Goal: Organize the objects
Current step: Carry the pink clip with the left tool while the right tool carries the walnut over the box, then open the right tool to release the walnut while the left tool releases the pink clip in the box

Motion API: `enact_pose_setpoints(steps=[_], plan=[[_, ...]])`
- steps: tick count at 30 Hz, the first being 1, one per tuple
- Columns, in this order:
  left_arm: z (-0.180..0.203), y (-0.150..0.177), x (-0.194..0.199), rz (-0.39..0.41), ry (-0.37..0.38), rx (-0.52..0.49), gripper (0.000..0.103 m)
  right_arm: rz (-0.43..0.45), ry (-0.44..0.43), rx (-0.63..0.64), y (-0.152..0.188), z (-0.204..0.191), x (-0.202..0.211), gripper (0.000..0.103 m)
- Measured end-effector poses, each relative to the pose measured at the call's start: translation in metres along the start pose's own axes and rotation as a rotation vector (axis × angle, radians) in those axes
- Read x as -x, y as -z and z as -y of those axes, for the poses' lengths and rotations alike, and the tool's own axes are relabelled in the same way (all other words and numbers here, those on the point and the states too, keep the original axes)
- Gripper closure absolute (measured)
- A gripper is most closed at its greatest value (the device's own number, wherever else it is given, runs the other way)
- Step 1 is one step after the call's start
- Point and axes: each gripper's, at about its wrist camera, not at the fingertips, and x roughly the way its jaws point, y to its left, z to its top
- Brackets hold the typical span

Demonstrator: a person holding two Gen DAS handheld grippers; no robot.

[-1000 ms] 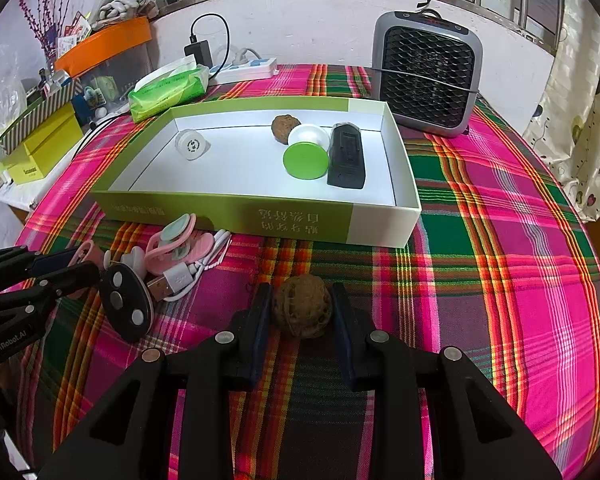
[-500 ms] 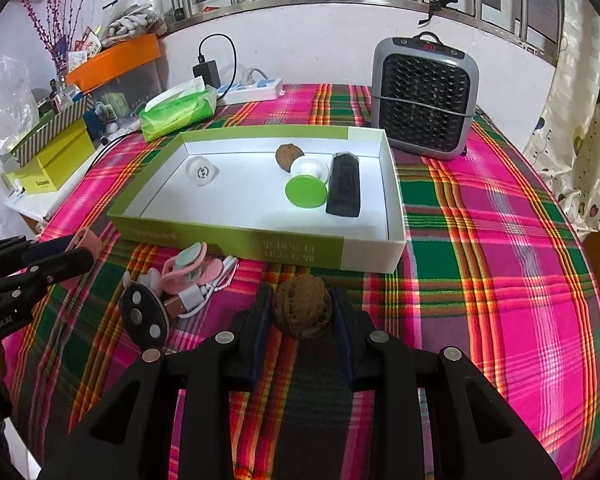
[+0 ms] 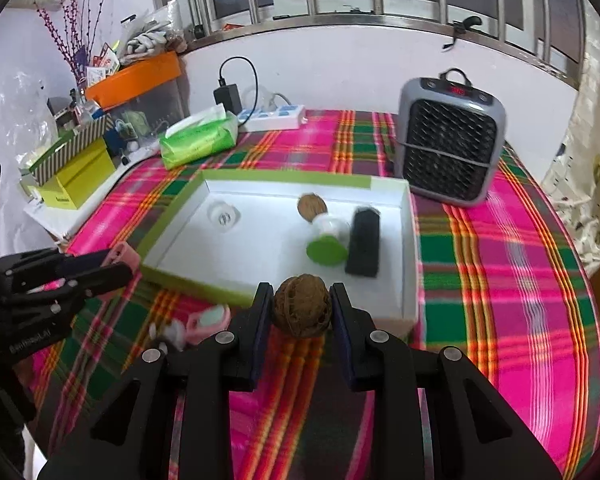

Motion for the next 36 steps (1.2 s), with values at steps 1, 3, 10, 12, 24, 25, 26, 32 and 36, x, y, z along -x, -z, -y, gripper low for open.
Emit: enact_pose_setpoints(steps=[1, 3, 10, 12, 24, 25, 26, 32, 36], plan=[[-0.001, -0.003, -0.004, 0.000, 0.001, 0.004, 0.082, 0.003, -0.007, 0.004, -0.005, -0.001, -0.003, 0.073], [0.000, -0.006, -0.008, 0.000, -0.002, 0.004, 0.082, 0.005, -0.018, 0.010, -0.014, -0.003, -0.008, 0.073], [-0.001, -0.019, -0.029, -0.015, 0.002, 0.000, 0.082, -0.020, -0.037, 0.030, -0.039, -0.008, -0.040, 0.073], [-0.001, -0.022, -0.033, -0.019, 0.004, -0.003, 0.082, -0.032, -0.041, 0.029, -0.044, -0.006, -0.050, 0.073], [-0.005, -0.027, -0.064, -0.061, -0.005, 0.007, 0.082, -0.092, -0.063, 0.053, -0.065, -0.013, -0.099, 0.073], [-0.005, -0.027, -0.066, -0.064, -0.008, 0.006, 0.082, -0.098, -0.061, 0.056, -0.066, -0.014, -0.102, 0.073], [-0.004, -0.027, -0.067, -0.063, -0.011, 0.005, 0.082, -0.101, -0.060, 0.059, -0.067, -0.014, -0.105, 0.073], [-0.005, -0.029, -0.073, -0.078, -0.014, -0.001, 0.082, -0.127, -0.055, 0.073, -0.068, -0.018, -0.118, 0.073], [-0.006, -0.029, -0.077, -0.088, -0.014, -0.001, 0.082, -0.136, -0.049, 0.085, -0.068, -0.021, -0.123, 0.073]])
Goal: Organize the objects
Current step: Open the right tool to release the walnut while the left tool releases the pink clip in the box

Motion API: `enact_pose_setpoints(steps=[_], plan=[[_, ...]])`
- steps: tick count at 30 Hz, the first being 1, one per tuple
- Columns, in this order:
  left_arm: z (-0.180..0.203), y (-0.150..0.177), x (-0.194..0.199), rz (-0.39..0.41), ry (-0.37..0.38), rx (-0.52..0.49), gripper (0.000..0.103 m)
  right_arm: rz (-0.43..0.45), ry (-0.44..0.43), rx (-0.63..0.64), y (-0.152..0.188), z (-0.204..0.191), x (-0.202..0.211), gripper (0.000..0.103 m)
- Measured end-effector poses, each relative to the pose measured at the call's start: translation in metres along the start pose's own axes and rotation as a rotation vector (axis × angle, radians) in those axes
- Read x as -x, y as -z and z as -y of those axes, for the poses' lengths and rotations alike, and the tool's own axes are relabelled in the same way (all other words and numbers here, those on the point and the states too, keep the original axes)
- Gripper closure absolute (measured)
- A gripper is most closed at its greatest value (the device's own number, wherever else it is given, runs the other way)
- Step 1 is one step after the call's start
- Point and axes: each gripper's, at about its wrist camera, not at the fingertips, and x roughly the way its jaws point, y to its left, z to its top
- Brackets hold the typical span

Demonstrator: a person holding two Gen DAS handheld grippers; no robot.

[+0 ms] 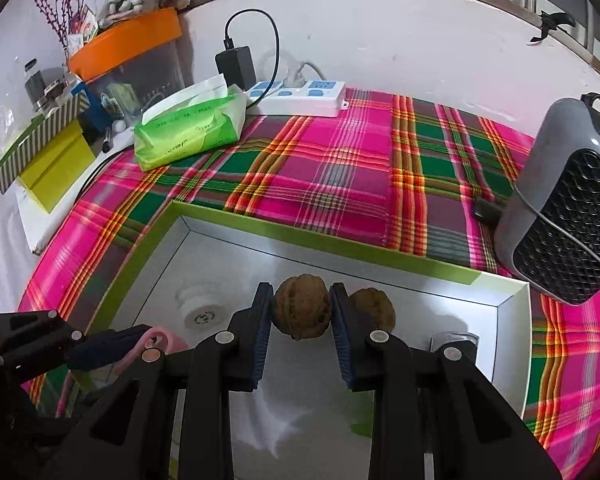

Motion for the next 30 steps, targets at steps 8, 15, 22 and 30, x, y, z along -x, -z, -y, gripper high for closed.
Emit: enact_pose_setpoints(steps=[8, 15, 22, 30], plan=[[0.0035, 0.0005, -0.0031, -0.010, -0.006, -0.010, 0.082, -0.017, 0.002, 0.019, 0.0005, -0.0044, -0.0058, 0.073], [0.0039, 0.0016, -0.0031, -0.011, -0.013, -0.015, 0.082, -0.028, 0.014, 0.018, 0.0013, -0.0041, -0.0094, 0.073], [0.0050, 0.0020, -0.0032, -0.013, -0.022, -0.023, 0.081, -0.030, 0.018, 0.016, 0.0013, -0.0046, -0.0104, 0.073], [0.0056, 0.0016, -0.0034, -0.014, -0.024, -0.029, 0.078, -0.028, 0.022, 0.008, 0.0008, -0.0032, -0.0100, 0.073]])
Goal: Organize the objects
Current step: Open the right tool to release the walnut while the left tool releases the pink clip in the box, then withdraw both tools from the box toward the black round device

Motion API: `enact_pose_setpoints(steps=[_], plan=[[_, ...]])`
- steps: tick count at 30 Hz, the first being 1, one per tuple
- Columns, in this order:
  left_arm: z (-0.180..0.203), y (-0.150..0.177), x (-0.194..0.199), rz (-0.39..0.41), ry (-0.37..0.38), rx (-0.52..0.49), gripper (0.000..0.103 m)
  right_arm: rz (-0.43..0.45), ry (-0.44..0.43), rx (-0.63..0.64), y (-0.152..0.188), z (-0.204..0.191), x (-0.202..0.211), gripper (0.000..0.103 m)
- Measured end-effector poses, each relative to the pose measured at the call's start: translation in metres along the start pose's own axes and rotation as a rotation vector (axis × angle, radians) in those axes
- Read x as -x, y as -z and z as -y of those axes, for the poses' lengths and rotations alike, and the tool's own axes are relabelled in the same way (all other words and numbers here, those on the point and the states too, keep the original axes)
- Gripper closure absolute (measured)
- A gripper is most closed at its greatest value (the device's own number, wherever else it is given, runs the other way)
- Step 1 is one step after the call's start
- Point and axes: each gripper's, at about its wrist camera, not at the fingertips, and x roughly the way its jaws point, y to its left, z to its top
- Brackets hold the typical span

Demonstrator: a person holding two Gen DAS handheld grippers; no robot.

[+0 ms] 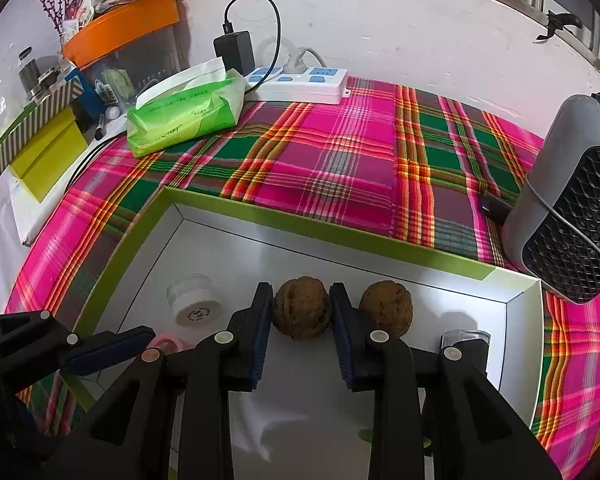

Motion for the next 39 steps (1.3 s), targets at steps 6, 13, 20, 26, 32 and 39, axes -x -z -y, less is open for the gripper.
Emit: enact_pose_setpoints(steps=[6, 13, 20, 26, 32, 39], plan=[[0.001, 0.000, 0.002, 0.004, 0.002, 0.002, 0.073, 0.015, 0.002, -0.011, -0.001, 0.002, 0.004, 0.067], [0.004, 0.004, 0.011, 0.020, -0.002, 0.006, 0.070, 0.038, 0.004, -0.028, 0.002, 0.003, 0.017, 0.066], [0.006, 0.010, 0.027, 0.048, -0.009, 0.013, 0.070, 0.068, 0.000, -0.044, 0.010, 0.002, 0.036, 0.065], [0.006, 0.018, 0.044, 0.073, -0.016, 0.030, 0.070, 0.092, 0.008, -0.056, 0.017, 0.003, 0.054, 0.065], [0.005, 0.028, 0.065, 0.103, -0.021, 0.050, 0.070, 0.123, 0.008, -0.069, 0.030, 0.002, 0.074, 0.065], [0.007, 0.048, 0.089, 0.127, -0.003, 0.071, 0.070, 0.165, 0.012, -0.075, 0.050, -0.002, 0.099, 0.065]])
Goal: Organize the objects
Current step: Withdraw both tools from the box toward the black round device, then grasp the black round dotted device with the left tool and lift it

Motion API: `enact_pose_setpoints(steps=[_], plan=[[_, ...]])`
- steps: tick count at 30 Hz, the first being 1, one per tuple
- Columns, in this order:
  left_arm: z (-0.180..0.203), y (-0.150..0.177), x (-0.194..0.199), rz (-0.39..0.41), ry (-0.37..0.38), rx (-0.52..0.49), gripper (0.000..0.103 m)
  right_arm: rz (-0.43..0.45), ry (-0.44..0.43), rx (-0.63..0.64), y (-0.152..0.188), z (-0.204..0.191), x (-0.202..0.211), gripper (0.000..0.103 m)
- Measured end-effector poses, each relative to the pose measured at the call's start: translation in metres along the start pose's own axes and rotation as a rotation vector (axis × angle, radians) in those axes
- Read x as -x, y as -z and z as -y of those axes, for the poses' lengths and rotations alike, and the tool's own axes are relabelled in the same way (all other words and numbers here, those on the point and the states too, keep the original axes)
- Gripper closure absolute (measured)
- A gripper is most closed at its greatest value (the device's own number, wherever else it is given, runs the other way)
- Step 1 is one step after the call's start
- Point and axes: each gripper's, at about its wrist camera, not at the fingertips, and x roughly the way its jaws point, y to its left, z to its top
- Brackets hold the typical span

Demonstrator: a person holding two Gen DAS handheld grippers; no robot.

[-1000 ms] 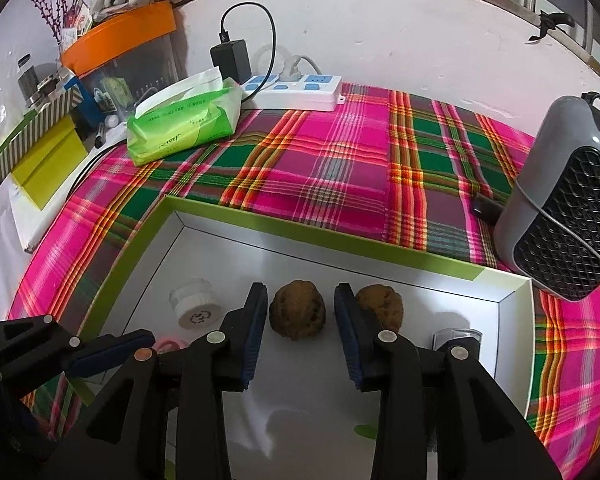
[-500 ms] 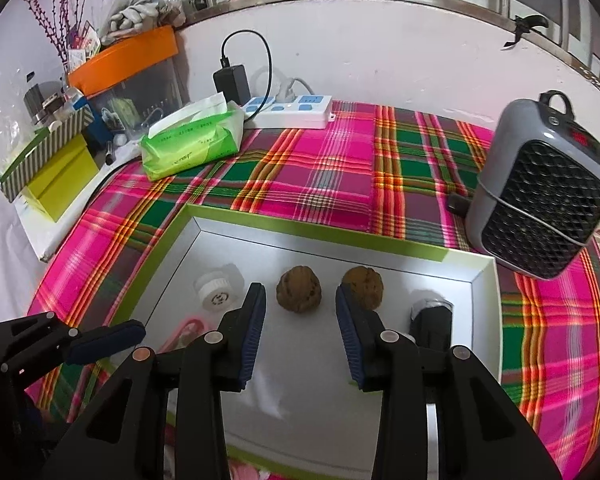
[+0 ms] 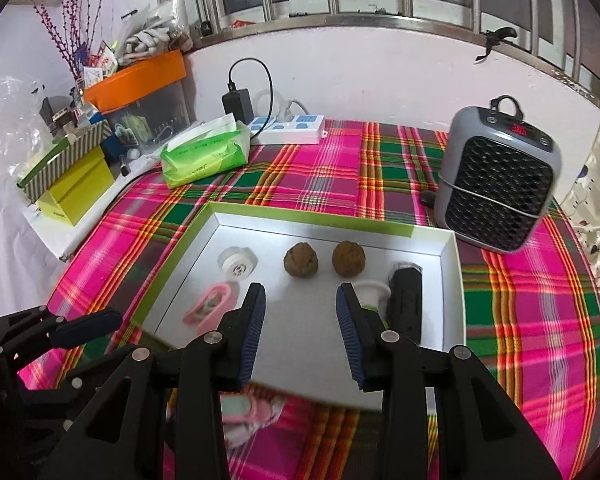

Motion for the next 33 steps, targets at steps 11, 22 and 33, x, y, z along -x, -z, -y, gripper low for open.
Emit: enact_pose_setpoints(steps=[11, 22, 33], plan=[[0.010, 0.033, 0.007, -0.051, 0.094, 0.046, 0.069, 0.046, 0.027, -0.015, 0.040, 0.000, 0.035, 0.050], [0.033, 0.048, -0.008, -0.119, 0.146, 0.049, 0.069, 0.030, 0.045, -0.051, 0.072, 0.013, 0.046, 0.049], [0.033, 0.046, -0.022, -0.144, 0.149, 0.096, 0.069, 0.012, 0.053, -0.073, 0.085, 0.025, 0.045, 0.049]])
